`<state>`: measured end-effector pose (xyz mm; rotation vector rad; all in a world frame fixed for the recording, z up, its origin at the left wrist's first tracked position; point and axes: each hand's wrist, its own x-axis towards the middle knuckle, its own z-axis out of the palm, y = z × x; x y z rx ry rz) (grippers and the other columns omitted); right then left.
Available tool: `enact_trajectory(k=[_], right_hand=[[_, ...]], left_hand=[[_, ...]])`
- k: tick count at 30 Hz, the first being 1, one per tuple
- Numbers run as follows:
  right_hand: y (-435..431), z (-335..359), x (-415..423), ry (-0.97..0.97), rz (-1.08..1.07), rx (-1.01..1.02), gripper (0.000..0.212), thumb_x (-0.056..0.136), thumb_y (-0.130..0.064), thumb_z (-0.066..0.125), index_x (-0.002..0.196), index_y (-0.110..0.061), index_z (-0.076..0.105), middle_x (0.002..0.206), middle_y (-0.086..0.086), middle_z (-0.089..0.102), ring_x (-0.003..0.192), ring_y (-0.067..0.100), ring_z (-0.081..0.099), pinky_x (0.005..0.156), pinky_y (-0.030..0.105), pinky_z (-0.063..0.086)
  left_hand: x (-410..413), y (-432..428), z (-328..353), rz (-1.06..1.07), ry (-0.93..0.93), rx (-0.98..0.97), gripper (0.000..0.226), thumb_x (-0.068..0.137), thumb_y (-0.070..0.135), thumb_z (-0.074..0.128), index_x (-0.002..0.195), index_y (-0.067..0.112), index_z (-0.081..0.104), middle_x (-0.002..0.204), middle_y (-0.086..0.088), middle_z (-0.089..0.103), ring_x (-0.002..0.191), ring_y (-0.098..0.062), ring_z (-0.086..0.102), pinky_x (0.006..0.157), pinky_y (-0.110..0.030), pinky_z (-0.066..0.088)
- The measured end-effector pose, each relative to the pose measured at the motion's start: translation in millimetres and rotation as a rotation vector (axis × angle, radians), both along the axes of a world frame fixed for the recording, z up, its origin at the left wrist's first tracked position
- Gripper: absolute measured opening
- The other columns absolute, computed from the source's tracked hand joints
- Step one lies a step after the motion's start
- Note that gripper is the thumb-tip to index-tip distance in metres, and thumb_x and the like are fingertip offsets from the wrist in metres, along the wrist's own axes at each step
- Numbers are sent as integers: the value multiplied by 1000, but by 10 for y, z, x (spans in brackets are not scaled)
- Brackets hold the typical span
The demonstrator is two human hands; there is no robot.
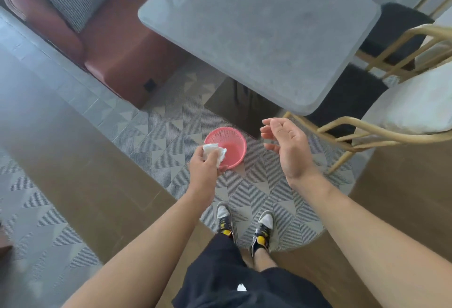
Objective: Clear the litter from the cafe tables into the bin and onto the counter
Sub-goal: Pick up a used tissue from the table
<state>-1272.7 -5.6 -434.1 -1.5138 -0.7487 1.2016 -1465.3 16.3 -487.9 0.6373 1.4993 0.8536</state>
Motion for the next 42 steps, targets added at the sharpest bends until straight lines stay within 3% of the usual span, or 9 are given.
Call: enact_trajectory(k=[7, 11, 16, 20, 23, 28, 33, 39, 42], right_hand=[[650, -740, -1, 25, -50, -98, 31, 93, -48, 56, 102, -25, 73, 86, -20, 73, 83, -7, 68, 76, 24, 55], [823, -1137, -14, 5, -57, -148, 31, 95, -53, 52, 97, -30, 72, 83, -21, 73, 81, -6, 66, 83, 35, 56], [1015, -1658, -40, 15, -77, -197, 30, 95, -54, 51, 91, -34, 73, 82, -22, 73, 80, -6, 65, 84, 38, 54], [1181, -2208, -107, 35, -87, -205, 26, 101, -46, 53, 98, -27, 71, 80, -24, 73, 78, -10, 67, 68, 18, 55], [1292, -2704, -191, 38, -83, -247, 21, 111, -33, 52, 102, -23, 69, 79, -27, 72, 76, -13, 67, 62, 10, 53], [1398, -3471, -299, -50, -41, -293, 22, 109, -44, 51, 97, -33, 67, 82, -32, 70, 79, -14, 64, 71, 22, 57], [1386, -3997, -371, -45, -63, -313, 20, 111, -38, 51, 99, -31, 67, 78, -31, 70, 74, -14, 65, 61, 11, 53], [1250, -4142, -329, -55, -81, -343, 15, 110, -31, 54, 99, -31, 65, 79, -32, 71, 74, -14, 66, 60, 10, 51], [1232, -4071, -261, -86, -83, -344, 15, 110, -33, 54, 100, -32, 65, 83, -30, 72, 79, -13, 66, 72, 23, 56]], left_hand=[[75, 713, -813, 91, -27, -198, 11, 104, 16, 65, 115, 15, 65, 126, -14, 67, 99, -22, 69, 70, -27, 61], [48, 1017, -1272, 125, -23, -286, 8, 104, 16, 64, 112, 15, 65, 123, -13, 67, 106, -27, 69, 71, -32, 59], [66, 1263, -1863, 120, -5, -343, 16, 106, 11, 59, 123, 11, 61, 115, -10, 70, 91, -22, 69, 71, -34, 58], [106, 1425, -2339, 135, -33, -379, 16, 107, 9, 56, 122, 10, 60, 112, -7, 70, 95, -23, 70, 80, -38, 61], [65, 1482, -2741, 121, -12, -371, 14, 107, 10, 54, 119, 10, 61, 110, -9, 69, 91, -24, 68, 76, -38, 58], [-21, 1489, -3399, 114, 6, -407, 17, 107, 14, 55, 122, 11, 62, 106, -10, 70, 86, -24, 67, 78, -39, 57], [-5, 1527, -3890, 102, 10, -415, 26, 108, 12, 52, 133, 8, 56, 114, -12, 67, 92, -23, 67, 75, -37, 58], [145, 1560, -4043, 144, -61, -454, 30, 107, 7, 51, 136, 10, 52, 123, -14, 63, 115, -29, 68, 88, -38, 62], [171, 1540, -3983, 137, -54, -430, 27, 107, 7, 51, 133, 10, 53, 115, -9, 61, 109, -25, 66, 86, -36, 62]])
